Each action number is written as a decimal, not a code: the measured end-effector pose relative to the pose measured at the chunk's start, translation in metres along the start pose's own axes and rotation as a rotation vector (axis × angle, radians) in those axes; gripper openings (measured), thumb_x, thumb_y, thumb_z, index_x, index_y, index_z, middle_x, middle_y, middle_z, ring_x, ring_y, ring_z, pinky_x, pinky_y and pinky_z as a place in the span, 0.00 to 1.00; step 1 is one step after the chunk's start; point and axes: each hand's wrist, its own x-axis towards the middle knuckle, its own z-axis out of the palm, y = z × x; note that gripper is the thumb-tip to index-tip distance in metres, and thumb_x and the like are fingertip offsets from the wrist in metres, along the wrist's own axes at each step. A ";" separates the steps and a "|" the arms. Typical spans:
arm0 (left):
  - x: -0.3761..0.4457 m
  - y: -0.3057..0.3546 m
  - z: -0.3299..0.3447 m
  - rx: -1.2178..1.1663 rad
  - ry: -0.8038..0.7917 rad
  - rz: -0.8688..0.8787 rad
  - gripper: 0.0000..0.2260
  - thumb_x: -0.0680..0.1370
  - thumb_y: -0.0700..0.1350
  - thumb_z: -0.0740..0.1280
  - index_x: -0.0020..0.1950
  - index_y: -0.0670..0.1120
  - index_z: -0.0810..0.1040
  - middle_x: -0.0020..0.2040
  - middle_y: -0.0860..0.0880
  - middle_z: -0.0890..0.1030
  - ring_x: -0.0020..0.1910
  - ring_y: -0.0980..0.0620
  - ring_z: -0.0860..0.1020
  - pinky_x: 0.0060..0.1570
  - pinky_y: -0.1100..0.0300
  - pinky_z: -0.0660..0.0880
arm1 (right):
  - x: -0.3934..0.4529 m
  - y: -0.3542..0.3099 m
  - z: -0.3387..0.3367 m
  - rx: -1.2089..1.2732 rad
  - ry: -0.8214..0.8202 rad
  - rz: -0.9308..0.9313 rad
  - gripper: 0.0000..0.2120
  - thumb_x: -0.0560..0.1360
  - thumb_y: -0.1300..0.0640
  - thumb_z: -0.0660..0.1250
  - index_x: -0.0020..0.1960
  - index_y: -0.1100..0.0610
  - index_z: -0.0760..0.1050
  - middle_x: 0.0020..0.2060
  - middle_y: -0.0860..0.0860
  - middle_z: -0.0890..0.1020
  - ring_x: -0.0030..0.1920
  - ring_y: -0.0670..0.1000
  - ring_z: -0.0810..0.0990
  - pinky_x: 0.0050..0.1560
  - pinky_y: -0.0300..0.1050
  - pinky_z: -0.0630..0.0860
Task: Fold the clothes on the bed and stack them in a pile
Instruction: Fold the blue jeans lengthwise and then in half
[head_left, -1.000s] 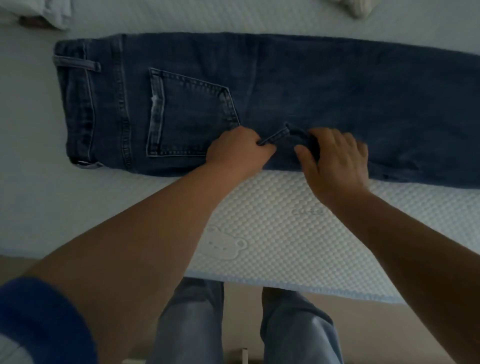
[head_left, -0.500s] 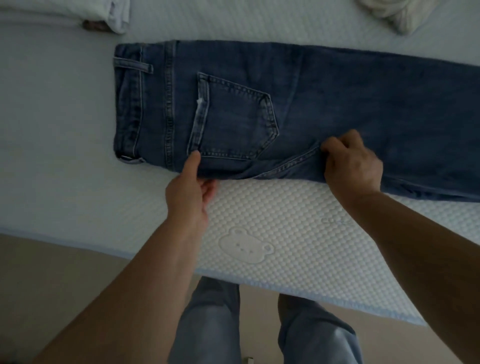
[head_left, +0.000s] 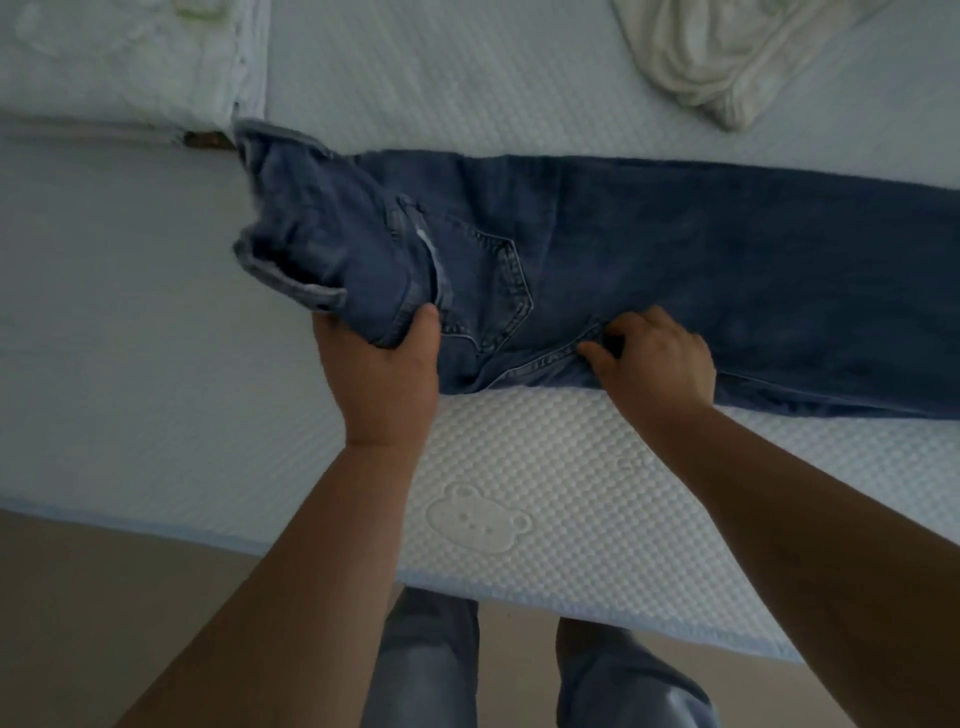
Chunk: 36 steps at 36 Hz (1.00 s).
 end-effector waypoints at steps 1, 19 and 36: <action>-0.007 0.004 0.007 0.059 -0.036 0.195 0.19 0.69 0.37 0.71 0.58 0.46 0.73 0.56 0.46 0.76 0.56 0.53 0.73 0.59 0.66 0.68 | 0.000 0.000 0.000 0.020 -0.011 0.016 0.18 0.75 0.41 0.62 0.54 0.55 0.76 0.50 0.53 0.79 0.48 0.55 0.77 0.48 0.47 0.66; -0.082 -0.015 0.097 0.817 -0.724 0.447 0.36 0.69 0.58 0.71 0.73 0.62 0.59 0.76 0.43 0.56 0.75 0.41 0.46 0.65 0.31 0.39 | -0.088 0.118 -0.029 0.714 0.040 0.495 0.04 0.77 0.53 0.64 0.51 0.47 0.73 0.44 0.40 0.76 0.44 0.42 0.76 0.44 0.37 0.71; -0.113 -0.009 0.124 0.814 -0.722 0.460 0.31 0.68 0.52 0.72 0.69 0.46 0.68 0.76 0.43 0.57 0.76 0.45 0.49 0.69 0.40 0.35 | -0.065 0.190 -0.037 1.334 -0.115 0.970 0.09 0.75 0.52 0.67 0.46 0.58 0.76 0.37 0.53 0.82 0.37 0.51 0.82 0.36 0.42 0.77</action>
